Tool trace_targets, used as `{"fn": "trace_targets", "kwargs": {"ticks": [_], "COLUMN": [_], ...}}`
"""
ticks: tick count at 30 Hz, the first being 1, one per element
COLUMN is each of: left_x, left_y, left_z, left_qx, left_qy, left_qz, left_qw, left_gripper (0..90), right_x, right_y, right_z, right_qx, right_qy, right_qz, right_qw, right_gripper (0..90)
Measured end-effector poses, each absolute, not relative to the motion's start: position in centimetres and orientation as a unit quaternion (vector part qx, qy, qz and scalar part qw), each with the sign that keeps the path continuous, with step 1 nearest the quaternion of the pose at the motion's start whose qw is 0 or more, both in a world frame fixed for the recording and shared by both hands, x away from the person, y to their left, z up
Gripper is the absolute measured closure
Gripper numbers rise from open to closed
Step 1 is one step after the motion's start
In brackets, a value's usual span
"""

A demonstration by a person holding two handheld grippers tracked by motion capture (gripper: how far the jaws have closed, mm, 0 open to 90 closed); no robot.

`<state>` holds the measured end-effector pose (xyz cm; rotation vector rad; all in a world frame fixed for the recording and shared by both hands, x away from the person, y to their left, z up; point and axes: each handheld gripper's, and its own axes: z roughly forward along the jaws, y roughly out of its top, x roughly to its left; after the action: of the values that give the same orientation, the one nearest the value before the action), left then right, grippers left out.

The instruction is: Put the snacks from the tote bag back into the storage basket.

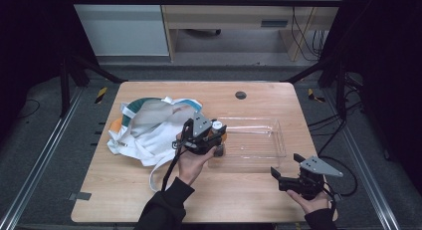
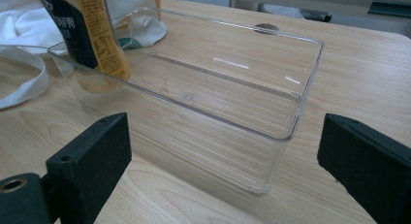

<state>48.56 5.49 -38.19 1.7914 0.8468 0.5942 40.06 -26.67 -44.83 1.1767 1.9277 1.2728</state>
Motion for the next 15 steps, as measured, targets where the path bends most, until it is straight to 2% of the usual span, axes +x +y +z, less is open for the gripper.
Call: {"fn": "trace_targets", "kwargs": {"ticks": [15], "left_x": [48.7], "left_y": [5.4], "left_z": [-39.4], "left_qx": [0.755], "left_qy": [0.355], "left_qz": [0.239], "left_qw": [0.497], "left_gripper": [58.9], "right_x": [40.1], "right_y": [-26.7], "right_z": [-44.8], "right_qx": [0.437], "right_qy": [0.716], "right_qz": [0.472], "right_qw": [0.271], "right_gripper": [5.4]}}
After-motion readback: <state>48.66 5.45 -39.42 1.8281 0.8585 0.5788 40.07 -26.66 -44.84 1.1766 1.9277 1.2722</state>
